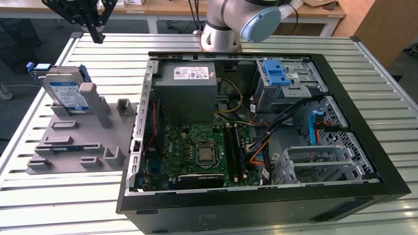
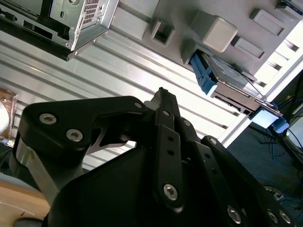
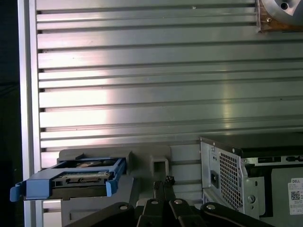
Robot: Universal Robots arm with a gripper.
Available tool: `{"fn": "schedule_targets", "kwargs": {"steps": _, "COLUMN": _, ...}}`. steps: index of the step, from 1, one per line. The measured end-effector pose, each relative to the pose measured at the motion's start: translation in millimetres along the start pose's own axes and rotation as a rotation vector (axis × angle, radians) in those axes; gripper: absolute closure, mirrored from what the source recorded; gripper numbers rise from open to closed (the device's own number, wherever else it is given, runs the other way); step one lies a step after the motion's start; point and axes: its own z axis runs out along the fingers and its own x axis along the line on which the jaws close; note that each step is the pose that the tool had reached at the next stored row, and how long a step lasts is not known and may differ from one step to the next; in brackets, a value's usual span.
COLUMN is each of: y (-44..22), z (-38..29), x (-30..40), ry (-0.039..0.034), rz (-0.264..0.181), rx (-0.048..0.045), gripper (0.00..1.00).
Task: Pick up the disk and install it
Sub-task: 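Reach for the disk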
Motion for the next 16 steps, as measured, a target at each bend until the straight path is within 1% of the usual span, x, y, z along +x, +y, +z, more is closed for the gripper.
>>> {"fn": "schedule_targets", "kwargs": {"steps": 10, "y": -0.1, "z": 0.0, "x": 0.4, "ry": 0.0000, "rz": 0.000, "rx": 0.0000, "gripper": 0.89}}
{"fn": "schedule_targets", "kwargs": {"steps": 14, "y": -0.3, "z": -0.1, "x": 4.3, "ry": 0.0000, "rz": 0.000, "rx": 0.0000, "gripper": 0.89}}
{"fn": "schedule_targets", "kwargs": {"steps": 16, "y": -0.4, "z": -0.1, "x": 5.2, "ry": -0.0001, "rz": 0.000, "rx": -0.0001, "gripper": 0.89}}
